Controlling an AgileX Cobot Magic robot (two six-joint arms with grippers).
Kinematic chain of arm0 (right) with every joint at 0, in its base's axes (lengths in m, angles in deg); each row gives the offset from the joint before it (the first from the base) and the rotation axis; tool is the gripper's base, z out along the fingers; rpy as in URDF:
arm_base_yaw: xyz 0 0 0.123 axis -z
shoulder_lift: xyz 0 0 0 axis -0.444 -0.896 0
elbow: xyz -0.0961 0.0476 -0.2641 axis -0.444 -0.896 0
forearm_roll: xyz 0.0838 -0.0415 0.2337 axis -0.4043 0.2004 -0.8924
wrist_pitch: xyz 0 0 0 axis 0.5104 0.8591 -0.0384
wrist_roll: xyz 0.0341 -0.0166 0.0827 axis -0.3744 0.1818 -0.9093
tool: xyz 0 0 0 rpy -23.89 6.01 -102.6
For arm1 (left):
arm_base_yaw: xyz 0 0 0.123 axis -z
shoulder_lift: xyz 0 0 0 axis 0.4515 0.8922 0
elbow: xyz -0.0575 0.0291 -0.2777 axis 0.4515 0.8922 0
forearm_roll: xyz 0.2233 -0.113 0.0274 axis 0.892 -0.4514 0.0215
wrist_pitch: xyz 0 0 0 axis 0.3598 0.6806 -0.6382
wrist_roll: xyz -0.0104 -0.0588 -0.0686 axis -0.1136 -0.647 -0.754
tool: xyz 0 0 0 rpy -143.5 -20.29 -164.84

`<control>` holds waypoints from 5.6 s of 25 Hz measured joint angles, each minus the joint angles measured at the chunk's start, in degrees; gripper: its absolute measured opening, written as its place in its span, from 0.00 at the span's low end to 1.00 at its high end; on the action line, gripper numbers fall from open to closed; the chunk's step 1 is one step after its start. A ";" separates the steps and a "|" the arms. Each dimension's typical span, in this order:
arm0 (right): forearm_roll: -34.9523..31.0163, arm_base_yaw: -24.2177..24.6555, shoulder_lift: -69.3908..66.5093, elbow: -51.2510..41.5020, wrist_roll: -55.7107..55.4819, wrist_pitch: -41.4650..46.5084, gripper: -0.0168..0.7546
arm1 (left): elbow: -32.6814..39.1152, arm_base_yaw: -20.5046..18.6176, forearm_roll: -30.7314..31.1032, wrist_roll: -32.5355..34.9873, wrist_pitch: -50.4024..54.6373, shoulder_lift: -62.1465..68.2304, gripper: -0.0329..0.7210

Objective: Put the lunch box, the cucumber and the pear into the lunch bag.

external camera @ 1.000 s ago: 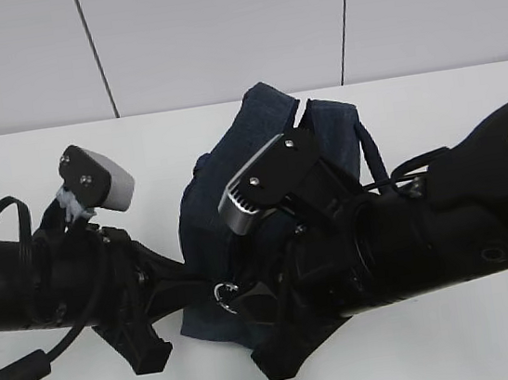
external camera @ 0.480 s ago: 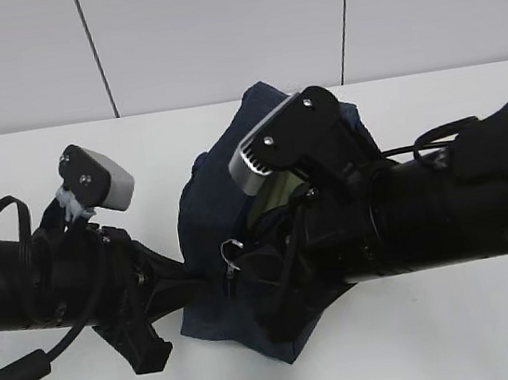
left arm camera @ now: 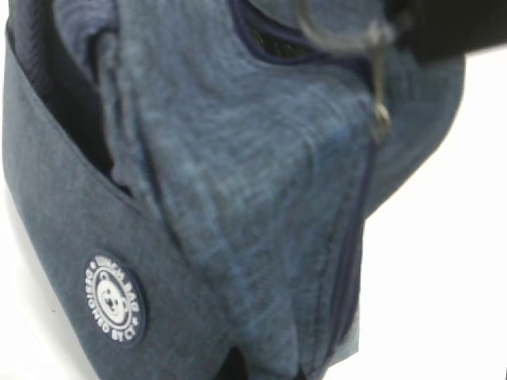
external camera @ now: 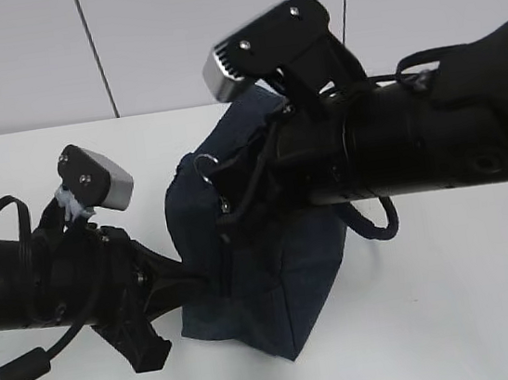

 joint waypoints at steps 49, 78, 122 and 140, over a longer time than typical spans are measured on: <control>0.01 31.88 -18.96 20.39 -18.05 -16.68 0.02 | 1.71 0.00 0.00 0.00 0.59 0.00 0.06; 0.01 38.70 -30.99 38.70 -24.96 -33.88 0.76 | 2.28 0.06 0.00 0.00 -5.17 -1.18 0.42; 0.01 37.94 -19.89 36.02 -31.63 -65.47 0.14 | 0.05 9.17 82.78 -100.90 -2.24 -23.26 0.40; 0.01 37.94 -16.36 34.41 -8.68 -51.40 0.04 | 0.05 9.17 83.23 -101.57 -1.87 -29.71 0.38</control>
